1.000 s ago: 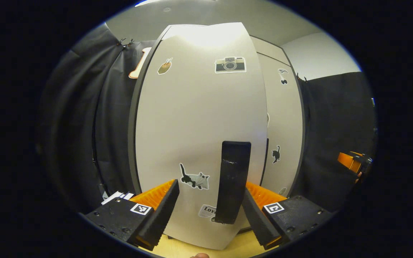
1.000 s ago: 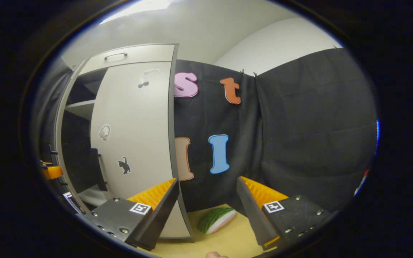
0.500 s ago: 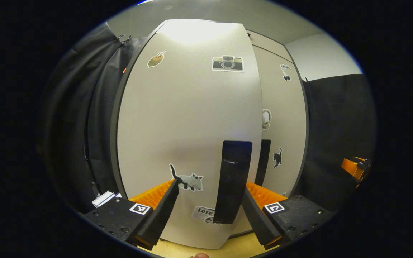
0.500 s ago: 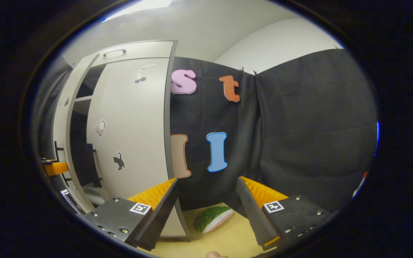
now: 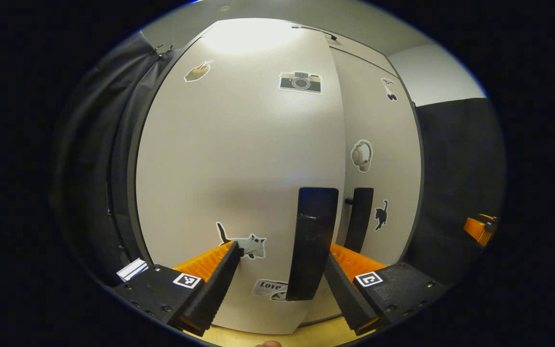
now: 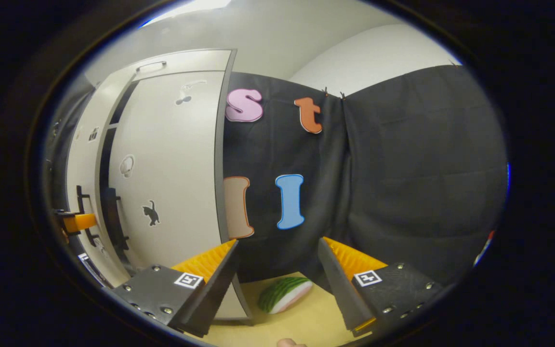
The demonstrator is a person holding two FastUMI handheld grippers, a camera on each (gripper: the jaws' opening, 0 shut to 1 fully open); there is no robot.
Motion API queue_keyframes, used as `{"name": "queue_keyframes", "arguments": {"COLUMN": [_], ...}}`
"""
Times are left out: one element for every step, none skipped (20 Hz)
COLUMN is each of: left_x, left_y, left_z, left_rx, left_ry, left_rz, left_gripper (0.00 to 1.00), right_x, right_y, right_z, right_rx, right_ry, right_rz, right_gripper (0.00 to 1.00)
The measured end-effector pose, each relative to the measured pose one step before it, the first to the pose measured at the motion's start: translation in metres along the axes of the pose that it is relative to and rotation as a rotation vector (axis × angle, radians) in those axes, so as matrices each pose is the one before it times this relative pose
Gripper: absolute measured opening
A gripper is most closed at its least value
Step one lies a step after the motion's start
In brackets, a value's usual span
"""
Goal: Grasp the bottle in the cabinet with the left hand and place it on the coaster, then close the right door with the right hand and the left door with the left hand.
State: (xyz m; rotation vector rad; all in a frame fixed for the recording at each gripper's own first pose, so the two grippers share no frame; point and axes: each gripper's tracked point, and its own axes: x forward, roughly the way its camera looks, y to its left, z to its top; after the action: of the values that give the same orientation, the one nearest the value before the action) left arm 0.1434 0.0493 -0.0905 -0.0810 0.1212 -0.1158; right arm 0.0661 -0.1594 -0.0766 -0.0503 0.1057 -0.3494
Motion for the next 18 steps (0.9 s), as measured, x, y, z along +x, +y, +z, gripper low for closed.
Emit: {"name": "queue_keyframes", "arguments": {"left_x": [0.00074, -0.00021, -0.00061, -0.00065, 0.00077, 0.00021, -0.00065, -0.00044, 0.00050, 0.00001, 0.00003, -0.00036, -0.00041, 0.00053, 0.00021, 0.00033, 0.00006, -0.00124], "left_y": [0.00041, -0.00078, 0.00004, -0.00033, -0.00004, -0.00025, 0.00007, 0.00000, -0.00045, -0.00025, -0.00014, -0.00015, -0.00037, -0.00019, -0.00017, -0.00039, -0.00050, -0.00088], "left_z": [-0.00013, -0.00040, 0.00007, 0.00005, -0.00018, 0.00034, 0.00011, 0.00007, -0.00003, 0.00015, -0.00059, 0.00061, 0.00001, -0.00037, 0.00051, 0.00038, -0.00077, -0.00022], "left_rx": [0.00632, 0.00289, 0.00316, 0.00454, 0.00493, 0.00168, 0.00265, 0.00310, 0.00158, 0.00325, 0.00404, 0.00206, 0.00301, 0.00261, 0.00214, 0.00390, 0.00024, 0.00229], "left_ry": [-0.00012, -0.00079, -0.00031, -0.00045, -0.00033, -0.00227, -0.00139, -0.00155, -0.00259, -0.00056, -0.00171, -0.00145, -0.00215, -0.00149, -0.00210, -0.00033, 0.00303, 0.00202], "left_rz": [0.00293, 0.00166, 0.00329, 0.00373, 0.00186, 0.00142, 0.00340, 0.00420, 0.00226, 0.00140, -0.00048, 0.00241, 0.00252, 0.00144, 0.00041, -0.00031, 0.00273, -0.00096], "left_gripper": [1.00, 1.00, 1.00, 1.00, 1.00, 1.00, 1.00, 1.00, 1.00, 1.00, 1.00, 1.00, 1.00, 1.00, 1.00, 1.00, 1.00, 1.00], "right_x": [0.00219, 0.00220, 0.00124, 0.00214, 0.00061, 0.00181, -0.00040, 0.00121, 0.00095, 0.00141, 0.00057, 0.00096, 0.00052, 0.00051, -0.00011, -0.00080, -0.00129, -0.00151], "right_y": [0.00055, 0.00107, 0.00050, 0.00167, 0.00012, 0.00124, -0.00042, -0.00006, 0.00058, 0.00129, 0.00029, 0.00076, 0.00091, 0.00143, 0.00154, 0.00325, 0.00312, 0.00367], "right_z": [-0.00091, -0.00054, -0.00060, -0.00090, -0.00100, -0.00122, -0.00149, -0.00109, -0.00086, -0.00067, -0.00063, -0.00016, 0.00014, 0.00068, -0.00001, 0.00057, 0.00162, 0.00195], "right_rx": [-0.00090, -0.00105, -0.00037, -0.00020, -0.00005, -0.00003, -0.00192, -0.00318, -0.00128, 0.00050, -0.00003, -0.00027, -0.00019, 0.00036, 0.00059, 0.00182, 0.00157, 0.00020], "right_ry": [0.00018, -0.00029, 0.00004, 0.00016, 0.00014, 0.00276, 0.00221, 0.00170, 0.00217, 0.00189, -0.00005, 0.00028, -0.00001, -0.00087, 0.00317, 0.00175, -0.00040, -0.00250], "right_rz": [0.00216, 0.00239, 0.00253, 0.00199, 0.00176, 0.00262, 0.00238, 0.00034, 0.00031, 0.00207, 0.00112, 0.00236, 0.00243, 0.00291, 0.00569, 0.00903, 0.01006, 0.01083], "right_gripper": [0.98, 0.98, 0.98, 0.98, 0.98, 0.98, 0.98, 0.98, 0.98, 0.98, 0.98, 0.98, 0.98, 0.97, 0.97, 0.98, 0.97, 0.98]}}
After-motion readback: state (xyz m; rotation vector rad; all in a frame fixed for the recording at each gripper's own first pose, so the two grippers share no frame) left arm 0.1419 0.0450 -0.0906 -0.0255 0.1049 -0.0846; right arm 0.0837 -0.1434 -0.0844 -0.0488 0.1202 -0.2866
